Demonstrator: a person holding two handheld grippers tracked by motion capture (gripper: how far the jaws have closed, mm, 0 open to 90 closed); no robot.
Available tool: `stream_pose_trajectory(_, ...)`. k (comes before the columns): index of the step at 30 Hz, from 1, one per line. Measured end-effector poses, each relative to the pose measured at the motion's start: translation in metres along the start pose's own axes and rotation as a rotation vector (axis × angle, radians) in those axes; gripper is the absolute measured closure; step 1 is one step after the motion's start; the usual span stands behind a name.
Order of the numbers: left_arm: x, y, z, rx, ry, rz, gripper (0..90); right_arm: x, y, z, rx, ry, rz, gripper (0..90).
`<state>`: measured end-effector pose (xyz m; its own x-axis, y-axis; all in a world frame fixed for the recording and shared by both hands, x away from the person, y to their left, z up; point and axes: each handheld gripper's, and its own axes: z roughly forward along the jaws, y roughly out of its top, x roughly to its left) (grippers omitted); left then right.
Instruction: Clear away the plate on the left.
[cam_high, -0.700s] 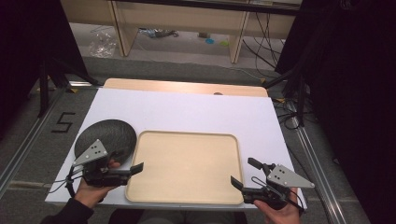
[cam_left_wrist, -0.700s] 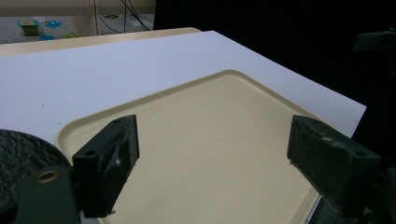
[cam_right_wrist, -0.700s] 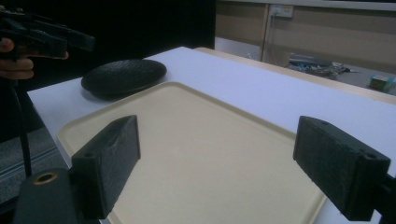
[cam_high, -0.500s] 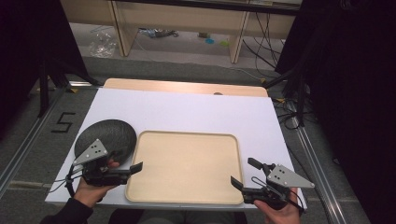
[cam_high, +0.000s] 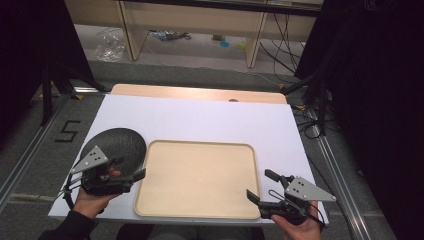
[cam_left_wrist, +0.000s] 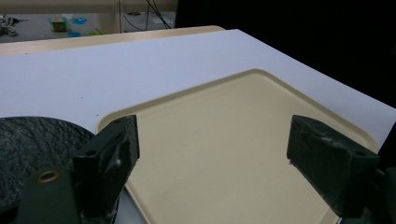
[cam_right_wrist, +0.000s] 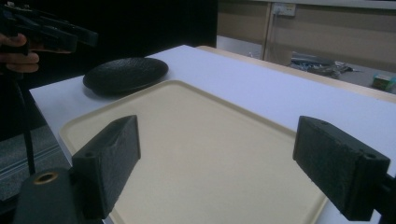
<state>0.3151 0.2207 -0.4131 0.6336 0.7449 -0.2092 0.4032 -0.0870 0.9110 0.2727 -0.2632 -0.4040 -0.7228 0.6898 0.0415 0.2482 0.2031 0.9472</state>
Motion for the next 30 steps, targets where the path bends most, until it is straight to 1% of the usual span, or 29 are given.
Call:
stream_pose_trajectory(2,0.0,0.0,-0.001,-0.002,0.011,-0.017,17.0,0.0,0.0,0.0,0.0,0.001,-0.001,16.0)
stream_pose_trajectory(3,0.001,0.001,-0.002,-0.003,0.011,0.003,17.0,0.0,0.0,0.0,-0.011,-0.011,-0.018,16.1)
stream_pose_trajectory(4,0.002,0.001,-0.002,-0.002,0.014,0.005,17.0,0.0,0.0,0.0,-0.011,-0.011,-0.018,16.1)
stream_pose_trajectory(5,0.004,0.001,-0.003,-0.004,0.022,-0.005,17.1,0.001,-0.001,0.001,-0.016,0.001,0.0,16.1)
stream_pose_trajectory(6,0.004,0.001,-0.003,-0.004,0.022,-0.005,17.1,0.0,0.0,0.001,0.0,0.003,-0.004,16.1)
stream_pose_trajectory(8,0.006,0.001,-0.004,-0.006,0.027,-0.021,17.4,0.0,0.0,0.001,-0.001,0.003,-0.004,16.1)
stream_pose_trajectory(9,0.009,0.001,-0.005,-0.003,0.039,-0.026,17.5,0.0,0.0,0.001,-0.001,0.003,-0.004,16.1)
stream_pose_trajectory(10,0.009,0.001,-0.005,-0.003,0.039,-0.026,17.9,0.0,0.0,0.001,-0.001,0.003,-0.004,16.1)
stream_pose_trajectory(11,0.011,0.001,-0.006,-0.002,0.048,-0.025,18.2,0.001,0.0,0.001,-0.024,-0.012,-0.007,16.1)
stream_pose_trajectory(13,0.015,0.002,-0.006,-0.005,0.073,-0.031,18.2,0.0,0.0,0.001,-0.03,-0.016,-0.022,16.2)
stream_pose_trajectory(14,0.02,0.003,-0.007,-0.005,0.096,-0.039,18.2,0.001,0.0,0.001,-0.019,-0.006,-0.008,16.2)
stream_pose_trajectory(15,0.02,0.003,-0.007,-0.005,0.096,-0.039,18.2,0.001,0.0,0.001,-0.021,-0.006,-0.009,16.2)
stream_pose_trajectory(16,0.023,0.003,-0.007,-0.008,0.1,-0.053,18.2,0.001,0.0,0.001,-0.021,-0.006,-0.009,16.2)
stream_pose_trajectory(17,0.029,0.003,-0.008,-0.014,0.103,-0.092,18.2,0.0,0.0,0.001,-0.029,-0.014,-0.022,16.2)
stream_pose_trajectory(18,0.029,0.003,-0.008,-0.014,0.103,-0.092,18.1,0.0,0.0,0.001,-0.029,-0.014,-0.022,16.2)
stream_pose_trajectory(19,0.033,0.003,-0.008,-0.021,0.105,-0.113,18.1,0.0,0.0,0.001,-0.026,-0.012,-0.024,16.3)
stream_pose_trajectory(20,0.035,0.002,-0.008,-0.021,0.11,-0.124,18.2,0.001,0.0,0.001,-0.013,0.011,-0.012,16.3)
stream_pose_trajectory(21,0.038,0.002,-0.009,-0.016,0.125,-0.128,18.3,0.0,0.0,0.002,-0.032,-0.001,-0.029,16.4)
stream_pose_trajectory(22,0.04,0.002,-0.009,-0.015,0.133,-0.127,18.3,0.0,0.0,0.002,-0.032,-0.001,-0.029,16.4)
stream_pose_trajectory(23,0.043,0.002,-0.009,0.003,0.161,-0.114,18.3,0.001,0.0,0.002,-0.018,0.01,-0.01,16.4)
stream_pose_trajectory(24,0.043,0.002,-0.009,0.003,0.161,-0.114,18.3,0.001,0.0,0.002,-0.025,0.012,-0.021,16.4)
stream_pose_trajectory(25,0.045,0.002,-0.01,0.015,0.188,-0.102,18.3,0.0,0.0,0.002,-0.024,0.013,-0.027,16.4)
stream_pose_trajectory(26,0.045,0.002,-0.01,0.015,0.188,-0.102,18.3,0.0,0.0,0.001,-0.018,0.014,-0.028,16.4)
stream_pose_trajectory(28,0.05,0.002,-0.01,0.018,0.217,-0.11,18.3,0.0,0.0,0.001,-0.018,0.014,-0.028,16.5)
stream_pose_trajectory(29,0.05,0.002,-0.01,0.018,0.217,-0.11,18.3,0.0,0.0,0.001,-0.018,0.014,-0.028,16.5)
stream_pose_trajectory(30,0.053,0.003,-0.011,0.014,0.231,-0.111,18.3,0.0,0.0,0.002,-0.017,0.01,-0.027,16.5)
